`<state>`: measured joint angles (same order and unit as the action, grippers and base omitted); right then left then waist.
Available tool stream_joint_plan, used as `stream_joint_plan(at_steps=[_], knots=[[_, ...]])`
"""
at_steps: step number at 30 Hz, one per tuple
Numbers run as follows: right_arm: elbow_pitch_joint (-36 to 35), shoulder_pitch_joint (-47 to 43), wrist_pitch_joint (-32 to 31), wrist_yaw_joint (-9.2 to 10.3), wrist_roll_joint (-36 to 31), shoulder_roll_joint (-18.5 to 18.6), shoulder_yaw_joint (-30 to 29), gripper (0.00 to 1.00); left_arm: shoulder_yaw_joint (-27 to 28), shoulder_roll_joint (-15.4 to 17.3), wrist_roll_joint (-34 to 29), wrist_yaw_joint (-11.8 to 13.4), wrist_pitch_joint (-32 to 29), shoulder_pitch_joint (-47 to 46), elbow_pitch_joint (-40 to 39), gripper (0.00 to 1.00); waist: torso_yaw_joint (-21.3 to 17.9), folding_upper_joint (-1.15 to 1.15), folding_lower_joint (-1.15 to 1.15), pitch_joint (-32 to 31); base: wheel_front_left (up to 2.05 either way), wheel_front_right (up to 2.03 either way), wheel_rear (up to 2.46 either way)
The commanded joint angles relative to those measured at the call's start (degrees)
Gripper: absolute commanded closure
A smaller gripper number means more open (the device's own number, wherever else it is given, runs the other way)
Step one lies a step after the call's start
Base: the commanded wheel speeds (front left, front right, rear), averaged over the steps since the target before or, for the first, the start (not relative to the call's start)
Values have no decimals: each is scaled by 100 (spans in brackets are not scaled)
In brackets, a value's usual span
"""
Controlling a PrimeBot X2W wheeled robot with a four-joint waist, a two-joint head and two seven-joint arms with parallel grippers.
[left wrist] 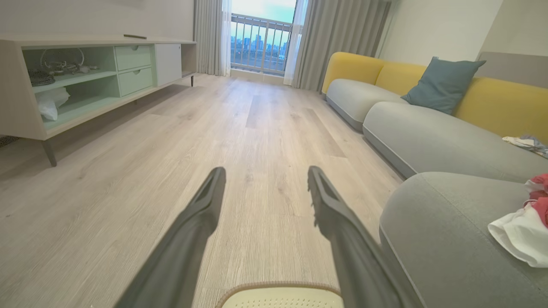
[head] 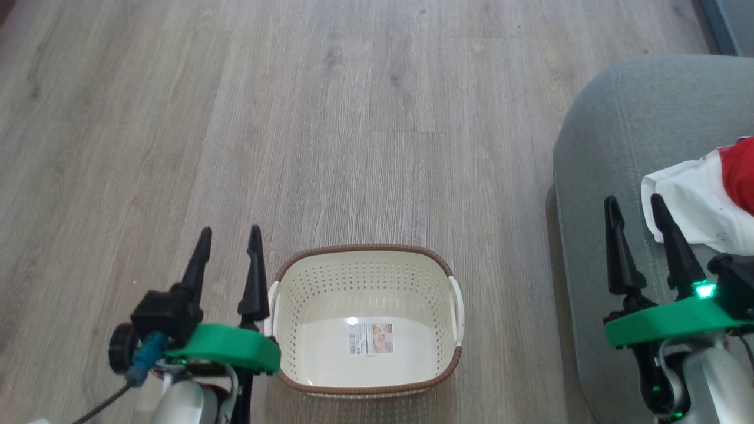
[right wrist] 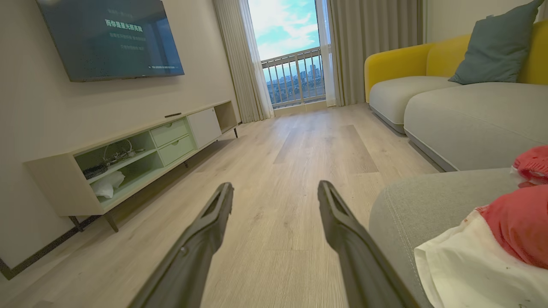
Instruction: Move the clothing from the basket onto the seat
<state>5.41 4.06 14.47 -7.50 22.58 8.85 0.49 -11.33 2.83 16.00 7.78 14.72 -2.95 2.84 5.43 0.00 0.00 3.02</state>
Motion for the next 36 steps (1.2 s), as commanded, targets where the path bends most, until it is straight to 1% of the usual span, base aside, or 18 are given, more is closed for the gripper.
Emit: stream_joint_plan(at_steps=[1,4,10,14,22,24,27,29,36], knots=[[-207,72,52,1,-44,-30,85,0,130,5,-8,30,28,-147,-140,0,7,0,0,11,0,0,0],[-188,61,52,1,-15,-145,-67,0,43,5,-20,29,28,-124,-55,0,10,0,0,24,0,0,0],[-199,41,52,1,-81,-218,-137,0,17,5,-15,94,28,-139,-24,0,19,0,0,71,0,0,0],[-201,49,52,1,-92,-239,-144,0,37,5,-34,239,28,-154,4,0,4,0,0,97,0,0,0],[-161,74,52,1,-98,-232,-153,0,-25,5,-185,286,28,-184,-39,0,-34,0,0,83,0,0,0],[-149,76,52,1,-107,-229,-148,0,-46,5,-127,233,28,-166,-49,0,-42,0,0,74,0,0,0],[-139,80,52,1,-80,-247,-175,0,-55,5,27,-26,28,-121,31,0,-47,0,0,64,0,0,0],[-123,83,52,1,-35,-261,-189,0,-20,5,22,-121,28,-112,74,0,-48,0,0,60,0,0,0],[-60,104,52,1,-40,-233,-154,0,88,5,140,-240,28,-100,107,0,-60,0,0,57,0,0,0]])
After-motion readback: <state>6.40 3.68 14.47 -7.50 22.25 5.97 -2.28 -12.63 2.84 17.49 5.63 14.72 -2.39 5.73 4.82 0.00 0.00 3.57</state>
